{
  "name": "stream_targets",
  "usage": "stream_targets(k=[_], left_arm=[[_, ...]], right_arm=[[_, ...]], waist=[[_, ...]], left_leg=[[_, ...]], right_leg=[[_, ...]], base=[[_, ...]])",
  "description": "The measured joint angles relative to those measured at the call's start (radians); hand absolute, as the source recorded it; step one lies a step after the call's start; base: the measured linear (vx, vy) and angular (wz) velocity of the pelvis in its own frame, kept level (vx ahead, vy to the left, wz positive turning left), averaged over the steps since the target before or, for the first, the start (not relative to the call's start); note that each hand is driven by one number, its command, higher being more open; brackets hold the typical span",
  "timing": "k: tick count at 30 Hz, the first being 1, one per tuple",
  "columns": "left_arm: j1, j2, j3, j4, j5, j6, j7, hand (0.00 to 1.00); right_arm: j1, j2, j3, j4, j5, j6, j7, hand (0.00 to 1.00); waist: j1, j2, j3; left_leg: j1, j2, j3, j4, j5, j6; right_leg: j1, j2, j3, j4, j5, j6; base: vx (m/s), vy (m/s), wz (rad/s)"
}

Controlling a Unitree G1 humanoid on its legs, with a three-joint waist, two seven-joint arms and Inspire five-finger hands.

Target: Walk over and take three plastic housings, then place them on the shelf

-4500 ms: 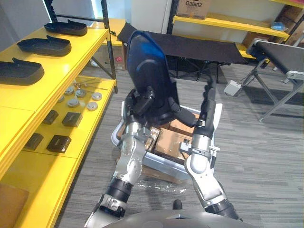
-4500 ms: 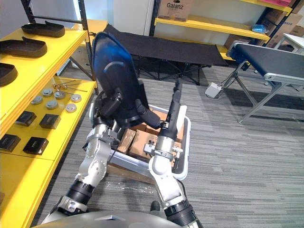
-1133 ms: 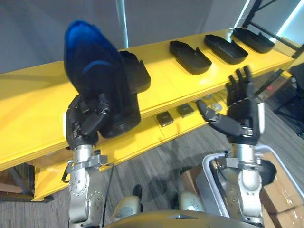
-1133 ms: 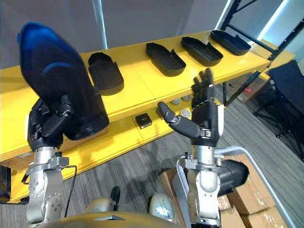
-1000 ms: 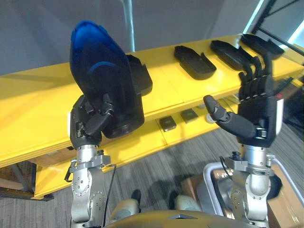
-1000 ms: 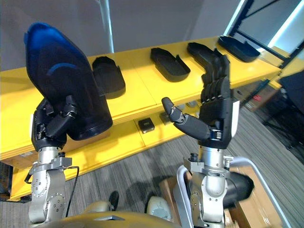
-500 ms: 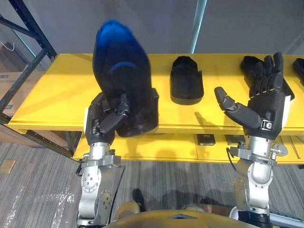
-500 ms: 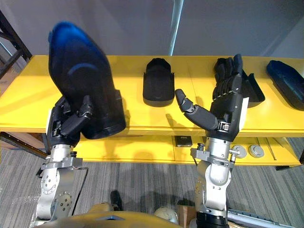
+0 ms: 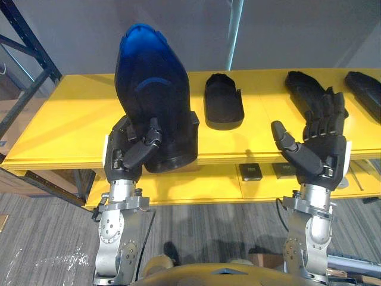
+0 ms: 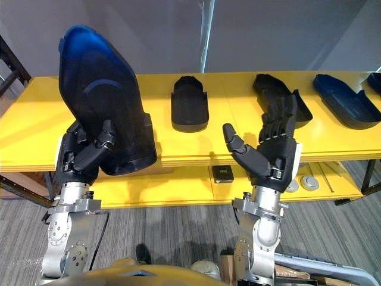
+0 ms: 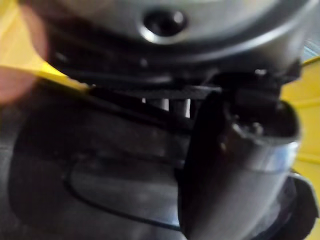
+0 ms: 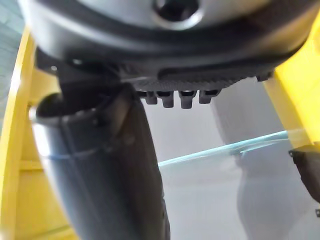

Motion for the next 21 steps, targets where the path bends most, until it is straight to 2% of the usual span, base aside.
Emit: stream_targets(k=[1,2,3,5,6,7,8,9,10,11,12,13,14,15,16,18,19,20,21], left_arm=[[0.01,0.0,0.008,0.001,-0.001,-0.001,0.001,0.0],[0.013,-0.001,0.013,0.004,-0.001,0.0,0.003,0.0],[0.014,-0.006,0.017,0.007,-0.001,0.0,0.003,0.0],[0.018,-0.007,0.016,0.021,-0.002,0.0,0.007,0.0],[0.018,-0.015,0.015,0.031,-0.002,0.0,0.007,0.0],[0.018,-0.027,0.011,0.035,-0.001,0.0,0.009,0.0],[0.017,-0.03,0.005,0.038,0.0,0.0,0.012,0.0],[0.021,-0.038,-0.005,0.045,0.001,0.0,0.012,0.0],[0.026,-0.046,-0.013,0.048,0.001,0.0,0.012,0.0],[0.022,-0.044,-0.015,0.046,0.0,-0.001,0.008,0.0],[0.017,-0.033,-0.007,0.046,0.0,0.0,0.007,0.0],[0.019,-0.019,0.004,0.048,0.001,0.0,0.004,0.0],[0.019,-0.01,0.02,0.062,0.001,0.003,0.002,0.0],[0.019,0.001,0.028,0.067,0.001,0.004,0.001,0.0],[0.019,0.024,0.041,0.068,0.001,0.005,-0.008,0.0],[0.019,0.044,0.049,0.064,0.002,0.005,-0.023,0.0],[0.015,0.063,0.053,0.062,0.003,0.006,-0.025,0.0],[0.013,0.075,0.058,0.062,0.005,0.013,-0.029,0.0],[0.01,0.074,0.057,0.062,0.004,0.019,-0.03,0.0]], right_arm=[[-0.019,-0.014,0.005,0.021,0.0,0.0,0.013,1.0],[-0.034,-0.029,0.007,0.026,0.001,0.0,0.02,1.0],[-0.053,-0.032,0.003,0.025,0.001,0.0,0.018,1.0],[-0.066,-0.027,-0.001,0.024,0.002,-0.005,0.0,1.0],[-0.076,-0.025,0.0,0.02,0.002,-0.014,-0.022,1.0],[-0.088,-0.025,0.0,0.014,0.012,-0.024,-0.035,1.0],[-0.09,-0.025,0.001,0.012,0.025,-0.032,-0.04,1.0],[-0.088,-0.026,0.001,0.011,0.03,-0.039,-0.048,1.0],[-0.085,-0.028,0.002,0.011,0.03,-0.039,-0.051,1.0],[-0.078,-0.012,0.015,0.012,0.029,-0.039,-0.065,1.0],[-0.074,0.017,0.031,0.02,0.027,-0.035,-0.074,1.0],[-0.058,0.039,0.071,0.025,0.016,-0.032,-0.095,1.0],[-0.044,0.041,0.11,0.032,0.0,-0.03,-0.104,1.0],[-0.041,0.042,0.124,0.032,-0.009,-0.029,-0.109,1.0],[-0.044,0.052,0.134,0.027,-0.025,-0.03,-0.117,1.0],[-0.047,0.054,0.134,0.027,-0.047,-0.03,-0.121,1.0],[-0.044,0.054,0.134,0.027,-0.062,-0.03,-0.121,1.0],[-0.044,0.049,0.134,0.025,-0.062,-0.03,-0.118,1.0],[-0.047,0.046,0.132,0.023,-0.061,-0.03,-0.116,1.0]], waist=[[0.009,0.0,0.001],[0.009,-0.014,0.009],[0.01,-0.016,0.017],[0.01,-0.022,0.023],[0.006,-0.033,0.026],[0.0,-0.038,0.029],[-0.002,-0.036,0.029],[-0.005,-0.019,0.022],[-0.005,0.008,0.009],[-0.008,0.017,-0.003],[-0.005,-0.008,-0.003],[-0.002,-0.028,-0.002],[0.004,-0.027,-0.001],[0.006,-0.028,-0.001],[0.01,-0.034,-0.005],[0.02,-0.041,-0.01],[0.017,-0.038,-0.01],[0.003,-0.049,-0.02],[-0.001,-0.048,-0.019]], left_leg=[[-0.002,0.007,-0.03,0.015,-0.002,-0.004],[-0.014,0.003,-0.053,0.02,-0.005,-0.002],[-0.031,0.032,-0.06,0.072,-0.036,0.053],[-0.028,0.104,-0.06,0.104,-0.033,0.055],[-0.027,0.147,-0.064,0.097,-0.019,0.047],[-0.026,0.16,-0.079,0.081,0.002,0.037],[-0.022,0.165,-0.092,0.077,0.017,0.028],[-0.003,0.162,-0.102,0.064,0.05,0.014],[0.014,0.159,-0.099,0.06,0.032,-0.021],[0.021,0.134,-0.082,0.054,-0.081,-0.153],[0.011,0.096,-0.071,0.084,-0.097,-0.128],[-0.014,0.072,-0.07,0.12,-0.134,-0.107],[-0.028,0.071,-0.072,0.14,-0.15,-0.096],[-0.027,0.068,-0.073,0.141,-0.154,-0.087],[-0.023,0.053,-0.068,0.138,-0.164,-0.06],[-0.007,0.049,-0.041,0.117,-0.163,-0.04],[0.01,0.046,-0.02,0.077,-0.149,-0.021],[0.029,0.039,-0.01,0.027,-0.126,-0.01],[0.041,0.036,-0.007,0.008,-0.118,-0.008]], right_leg=[[0.0,0.002,0.013,0.004,0.0,0.0],[0.001,-0.008,0.012,0.007,0.003,0.001],[-0.001,-0.019,0.012,0.016,0.009,0.004],[0.003,-0.041,0.02,0.032,0.007,0.003],[0.002,-0.08,0.028,0.04,0.004,0.016],[-0.005,-0.125,0.038,0.05,0.002,0.038],[-0.006,-0.147,0.041,0.054,0.002,0.057],[-0.006,-0.182,0.049,0.062,0.0,0.093],[-0.007,-0.197,0.052,0.058,-0.001,0.106],[0.001,-0.231,0.056,0.044,0.0,0.105],[0.008,-0.266,0.067,0.034,0.008,0.093],[0.01,-0.287,0.07,0.018,0.099,0.085],[-0.002,-0.286,0.067,0.019,0.207,0.101],[-0.007,-0.286,0.065,0.022,0.253,0.103],[-0.031,-0.288,0.061,0.023,0.383,0.074],[-0.042,-0.288,0.047,-0.001,0.465,0.037],[-0.055,-0.255,0.042,0.046,0.379,0.055],[-0.079,-0.199,0.041,0.125,0.24,0.075],[-0.09,-0.167,0.043,0.149,0.188,0.076]], base=[[-0.07,0.064,-0.3],[-0.07,0.09,-0.19],[-0.04,0.069,-0.06],[-0.03,0.111,-0.08],[-0.01,0.208,-0.04],[0.01,0.33,0.0],[0.02,0.39,0.04],[0.0,0.573,0.05],[0.0,0.676,0.15],[0.0,0.601,0.16],[0.01,0.433,0.17],[-0.01,0.458,0.12],[-0.02,0.452,0.12],[-0.01,0.634,0.14],[0.02,0.43,0.01],[0.05,0.305,-0.19],[0.09,0.174,-0.25],[0.1,0.12,-0.22],[0.08,0.045,-0.25]])
